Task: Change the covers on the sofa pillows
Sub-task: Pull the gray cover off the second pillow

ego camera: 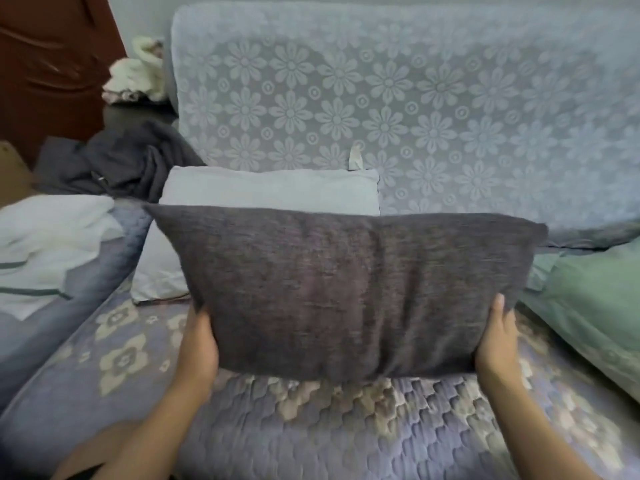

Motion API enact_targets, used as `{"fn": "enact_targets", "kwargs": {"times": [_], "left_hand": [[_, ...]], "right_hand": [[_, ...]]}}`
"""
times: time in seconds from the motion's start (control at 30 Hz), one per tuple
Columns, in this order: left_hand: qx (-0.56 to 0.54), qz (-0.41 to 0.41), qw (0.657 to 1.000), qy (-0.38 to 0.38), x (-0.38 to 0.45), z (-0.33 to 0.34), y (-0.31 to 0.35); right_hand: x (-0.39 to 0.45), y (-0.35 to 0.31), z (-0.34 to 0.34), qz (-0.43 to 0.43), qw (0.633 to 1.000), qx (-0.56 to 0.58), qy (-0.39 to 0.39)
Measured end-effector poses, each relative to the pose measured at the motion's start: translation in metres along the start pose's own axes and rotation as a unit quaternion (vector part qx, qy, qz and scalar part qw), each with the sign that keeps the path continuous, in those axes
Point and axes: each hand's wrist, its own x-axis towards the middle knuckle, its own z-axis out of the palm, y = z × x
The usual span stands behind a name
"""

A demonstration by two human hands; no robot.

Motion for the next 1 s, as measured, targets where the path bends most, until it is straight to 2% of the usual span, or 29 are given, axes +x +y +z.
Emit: {"fn": "enact_targets", "kwargs": {"times": [0.07,0.2,0.3,0.4,0.5,0.57,0.63,0.7,0.77,0.8,0.93,1.0], "left_hand": [[-0.009,0.001,1.0,0.011,-0.01,0.007,-0.002],[-0.012,0.025,0.999,0.024,-0.016,0.009,-0.002],[0.089,0.004,0.996,0.017,-0.003,0.002,-0.007],[0.223,-0.053,0.973,-0.038,0.021,-0.016,-0.009],[0.233,-0.049,0.968,-0.075,0.025,-0.014,0.013],[0.202,-0.004,0.975,-0.094,0.022,-0.006,0.041],[0.123,0.052,0.984,-0.118,0.017,-0.008,0.079],[0.014,0.071,0.987,-0.142,0.01,-0.019,0.117],[-0.095,0.081,0.978,-0.168,0.011,-0.03,0.142],[-0.128,0.089,0.972,-0.174,0.014,-0.03,0.146],[-0.114,0.094,0.984,-0.098,0.027,0.004,0.13],[-0.127,0.095,0.983,-0.094,0.023,0.019,0.117]], "right_hand": [[-0.005,0.01,0.001,0.022,1.0,-0.006,-0.001],[-0.007,0.01,0.0,0.013,1.0,0.006,0.006],[0.0,0.004,0.004,0.023,1.0,-0.014,0.0],[0.014,0.012,0.0,0.061,0.996,-0.012,-0.065],[0.011,0.023,-0.011,0.145,0.972,-0.071,-0.17],[0.017,0.011,-0.017,0.125,0.972,-0.094,-0.176],[0.029,-0.01,-0.03,0.065,0.983,-0.075,-0.152],[0.039,-0.035,-0.051,0.038,0.988,0.018,-0.146],[0.045,-0.048,-0.069,0.046,0.979,0.142,-0.138],[0.043,-0.056,-0.07,0.05,0.978,0.164,-0.122],[0.022,-0.08,-0.036,0.034,0.984,0.152,-0.088],[0.013,-0.074,-0.022,0.038,0.985,0.147,-0.085]]}}
